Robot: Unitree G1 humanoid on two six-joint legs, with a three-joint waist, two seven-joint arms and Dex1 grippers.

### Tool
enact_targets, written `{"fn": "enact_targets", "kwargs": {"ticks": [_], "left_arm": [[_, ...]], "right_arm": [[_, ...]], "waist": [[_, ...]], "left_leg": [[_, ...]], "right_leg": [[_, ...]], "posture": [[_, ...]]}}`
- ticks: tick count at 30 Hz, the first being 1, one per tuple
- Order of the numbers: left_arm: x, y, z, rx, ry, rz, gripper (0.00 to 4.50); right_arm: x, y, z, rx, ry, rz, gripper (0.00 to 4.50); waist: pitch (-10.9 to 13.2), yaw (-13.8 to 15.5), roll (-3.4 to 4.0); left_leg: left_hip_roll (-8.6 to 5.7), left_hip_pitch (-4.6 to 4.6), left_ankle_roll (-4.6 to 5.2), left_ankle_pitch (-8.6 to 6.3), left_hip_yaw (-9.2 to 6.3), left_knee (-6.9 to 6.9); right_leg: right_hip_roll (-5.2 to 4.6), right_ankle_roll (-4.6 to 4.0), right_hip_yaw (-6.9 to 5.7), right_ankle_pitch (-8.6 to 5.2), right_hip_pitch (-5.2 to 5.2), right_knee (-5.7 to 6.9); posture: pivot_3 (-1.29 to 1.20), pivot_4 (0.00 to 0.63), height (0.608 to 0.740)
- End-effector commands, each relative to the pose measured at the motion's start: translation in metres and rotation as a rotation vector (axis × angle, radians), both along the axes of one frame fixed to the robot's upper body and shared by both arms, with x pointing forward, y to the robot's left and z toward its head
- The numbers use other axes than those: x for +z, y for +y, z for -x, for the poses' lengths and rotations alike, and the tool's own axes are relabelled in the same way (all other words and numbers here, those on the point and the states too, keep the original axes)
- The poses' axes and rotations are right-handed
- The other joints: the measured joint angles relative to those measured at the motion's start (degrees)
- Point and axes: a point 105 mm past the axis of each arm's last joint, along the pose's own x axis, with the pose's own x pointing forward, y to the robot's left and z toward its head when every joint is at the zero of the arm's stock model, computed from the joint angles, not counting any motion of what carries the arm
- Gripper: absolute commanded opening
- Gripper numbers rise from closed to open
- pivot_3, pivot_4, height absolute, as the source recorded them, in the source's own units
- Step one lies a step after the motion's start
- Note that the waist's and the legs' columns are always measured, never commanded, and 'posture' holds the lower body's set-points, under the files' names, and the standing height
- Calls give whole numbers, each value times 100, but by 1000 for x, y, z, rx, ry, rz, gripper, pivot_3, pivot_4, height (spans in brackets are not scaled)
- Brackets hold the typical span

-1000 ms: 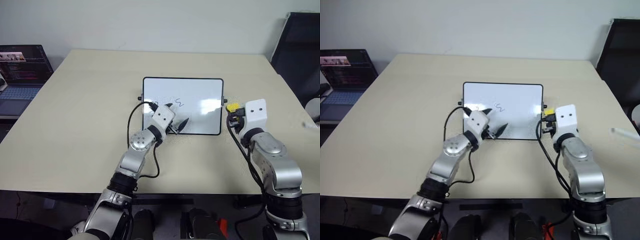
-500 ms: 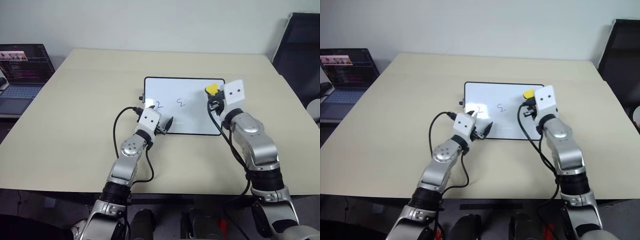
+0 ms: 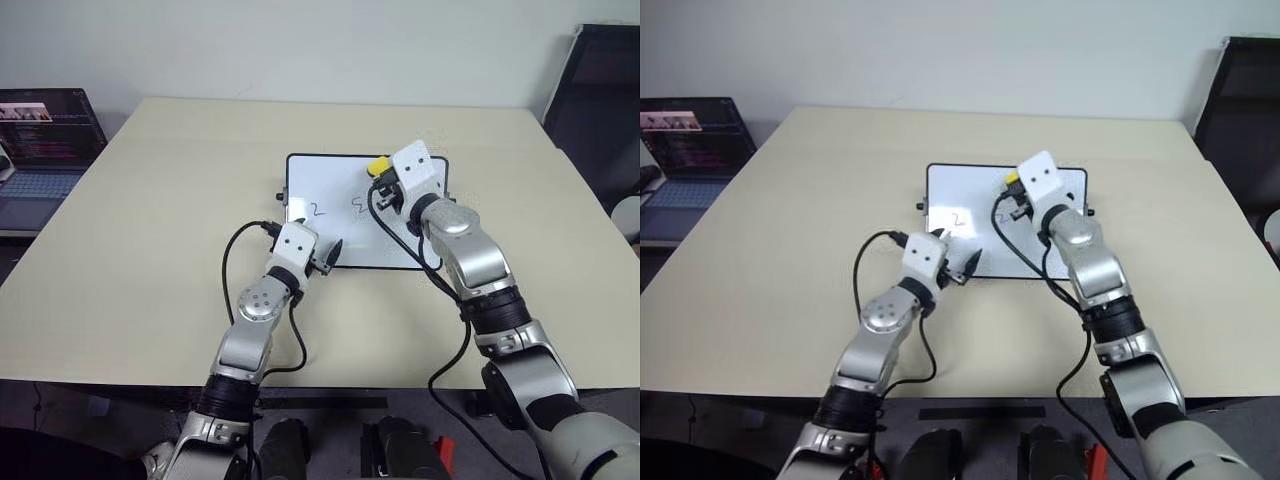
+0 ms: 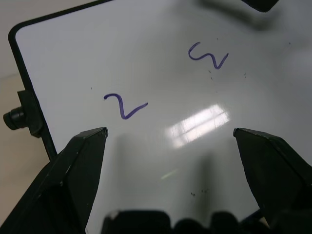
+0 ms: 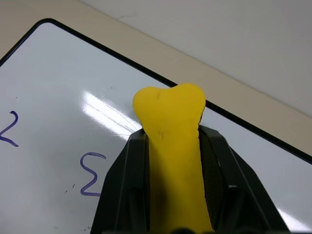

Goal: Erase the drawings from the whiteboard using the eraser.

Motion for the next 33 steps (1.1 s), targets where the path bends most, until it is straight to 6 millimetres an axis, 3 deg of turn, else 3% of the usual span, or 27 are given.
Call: {"fn": "enact_targets", "kwargs": {"ticks": [1, 9, 14, 24, 29, 33], "left_arm": [[17, -1, 3, 0, -58, 16, 4500], [20, 3, 5, 22, -59, 22, 4500], [21, 12, 5, 58, -63, 23, 4500], [13, 28, 10, 125, -41, 21, 4500], [11, 27, 11, 124, -38, 18, 4500], [11, 25, 11, 115, -41, 10, 4500]], "right_arm": [[19, 9, -1, 18, -68, 14, 1037], [-7, 14, -3, -5, 23, 121, 1037], [-42, 20, 13, 36, 157, 150, 1037], [-91, 6, 39, 32, 315, 171, 1037], [-79, 5, 34, 31, 260, 160, 1037], [-42, 13, 18, 21, 123, 58, 1037]], "waist": [[0, 0, 0], [0, 0, 1], [-1, -2, 0], [-6, -1, -3], [-6, -1, -3], [-5, -11, -3]], "left_leg": [[0, 0, 0, 0, 0, 0], [1, 0, 0, 0, -1, 0], [1, 1, 0, 0, -3, 0], [2, 12, 0, 0, -10, 4], [0, 17, 2, 2, -8, 6], [-2, 21, 4, 4, -4, 6]], "right_leg": [[0, 0, 0, 0, 0, 0], [-2, 0, 1, 0, 0, 1], [-2, 0, 1, 0, 0, 2], [-3, 1, 0, 0, 11, 4], [-2, 5, 0, -2, 14, 5], [1, 10, 6, -2, 14, 6]], "posture": [[0, 150, 740], [0, 150, 740], [0, 150, 740], [0, 150, 740], [0, 150, 740], [0, 150, 740]]}}
